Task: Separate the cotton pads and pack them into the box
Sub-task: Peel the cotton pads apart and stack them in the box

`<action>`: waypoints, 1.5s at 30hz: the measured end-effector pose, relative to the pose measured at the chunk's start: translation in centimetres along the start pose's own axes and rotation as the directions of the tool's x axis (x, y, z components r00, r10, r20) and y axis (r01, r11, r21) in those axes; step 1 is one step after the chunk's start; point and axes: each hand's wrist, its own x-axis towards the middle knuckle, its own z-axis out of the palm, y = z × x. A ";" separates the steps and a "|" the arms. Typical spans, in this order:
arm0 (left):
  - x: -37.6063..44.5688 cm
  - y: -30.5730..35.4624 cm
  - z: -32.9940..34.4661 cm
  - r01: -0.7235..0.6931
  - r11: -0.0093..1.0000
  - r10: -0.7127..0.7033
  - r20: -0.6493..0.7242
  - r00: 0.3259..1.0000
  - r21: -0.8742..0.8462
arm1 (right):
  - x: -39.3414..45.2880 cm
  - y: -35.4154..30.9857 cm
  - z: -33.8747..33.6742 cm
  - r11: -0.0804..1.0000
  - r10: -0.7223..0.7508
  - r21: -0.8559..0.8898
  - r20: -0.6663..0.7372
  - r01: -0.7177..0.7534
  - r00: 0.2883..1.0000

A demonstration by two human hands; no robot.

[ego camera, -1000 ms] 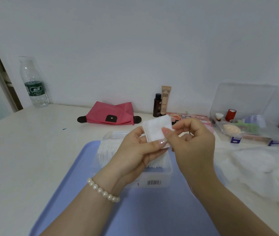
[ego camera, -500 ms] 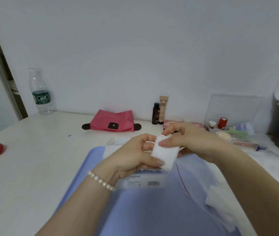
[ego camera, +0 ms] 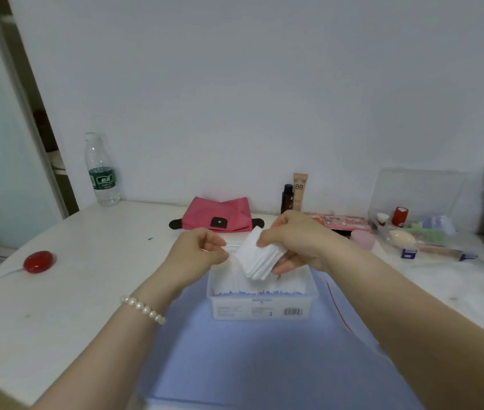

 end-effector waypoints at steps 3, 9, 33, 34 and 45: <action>-0.2 -1.5 -0.4 0.005 0.998 -0.002 -0.038 0.999 0.068 | 0.7 1.0 1.9 1.000 0.002 -0.007 -0.035 -0.003 0.999; -0.8 -3.0 -0.2 0.036 0.998 -0.034 -0.040 0.999 0.060 | 1.2 3.1 5.0 0.993 -0.072 -0.104 -0.153 0.056 0.986; -2.0 -3.4 0.3 0.020 1.000 -0.020 0.009 1.000 -0.018 | 1.4 2.0 9.0 0.741 -0.062 -0.671 -0.031 0.025 0.998; -2.0 -3.5 0.3 0.017 1.000 -0.017 -0.003 1.000 -0.022 | 1.4 1.9 8.8 0.751 -0.059 -0.659 -0.010 0.038 0.998; -1.7 -4.4 0.4 -0.045 0.999 0.045 0.008 0.999 -0.003 | 1.9 2.6 6.5 0.922 -0.069 -0.376 0.086 0.096 0.994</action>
